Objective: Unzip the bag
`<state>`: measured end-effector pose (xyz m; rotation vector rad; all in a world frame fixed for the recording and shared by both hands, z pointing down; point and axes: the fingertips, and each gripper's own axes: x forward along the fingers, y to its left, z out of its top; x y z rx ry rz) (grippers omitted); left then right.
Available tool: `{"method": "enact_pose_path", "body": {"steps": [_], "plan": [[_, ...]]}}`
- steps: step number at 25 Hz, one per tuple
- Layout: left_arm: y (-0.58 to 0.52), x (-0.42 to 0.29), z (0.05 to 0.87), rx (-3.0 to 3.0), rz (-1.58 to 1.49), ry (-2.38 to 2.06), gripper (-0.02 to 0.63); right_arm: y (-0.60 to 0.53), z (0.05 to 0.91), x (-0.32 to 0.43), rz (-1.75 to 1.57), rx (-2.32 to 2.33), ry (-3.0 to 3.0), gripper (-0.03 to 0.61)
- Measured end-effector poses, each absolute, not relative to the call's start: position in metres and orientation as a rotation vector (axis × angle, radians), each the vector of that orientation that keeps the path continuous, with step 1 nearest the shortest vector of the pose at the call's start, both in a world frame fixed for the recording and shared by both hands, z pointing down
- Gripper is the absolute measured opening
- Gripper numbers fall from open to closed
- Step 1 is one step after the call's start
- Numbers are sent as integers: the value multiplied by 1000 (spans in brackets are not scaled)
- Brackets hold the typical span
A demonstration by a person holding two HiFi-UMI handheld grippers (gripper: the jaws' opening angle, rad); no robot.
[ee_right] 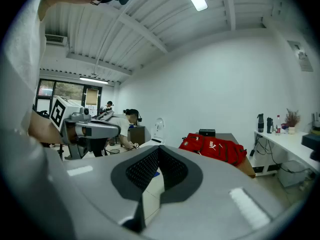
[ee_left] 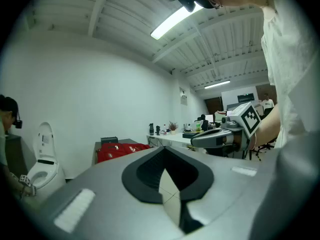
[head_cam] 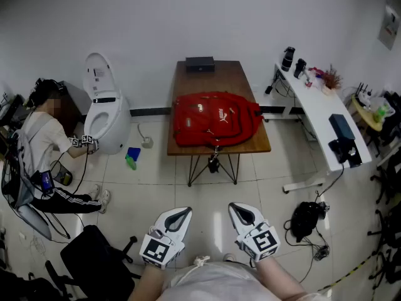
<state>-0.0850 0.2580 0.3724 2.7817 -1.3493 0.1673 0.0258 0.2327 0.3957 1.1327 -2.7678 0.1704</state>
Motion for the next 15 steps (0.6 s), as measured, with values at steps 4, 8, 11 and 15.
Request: {"method": "enact_pose_path", "body": {"steps": [4, 8, 11, 15], "plan": [[254, -109, 386, 2754, 187, -1363, 8, 229, 405, 3, 150, 1101, -2762, 8], [238, -124, 388, 2731, 175, -1374, 8, 220, 411, -10, 148, 1068, -2755, 8], [221, -124, 393, 2732, 182, -1356, 8, 197, 415, -9, 153, 1085, -2751, 8], [185, -116, 407, 2707, 184, -1339, 8, 157, 422, -4, 172, 1088, -2755, 8]]}}
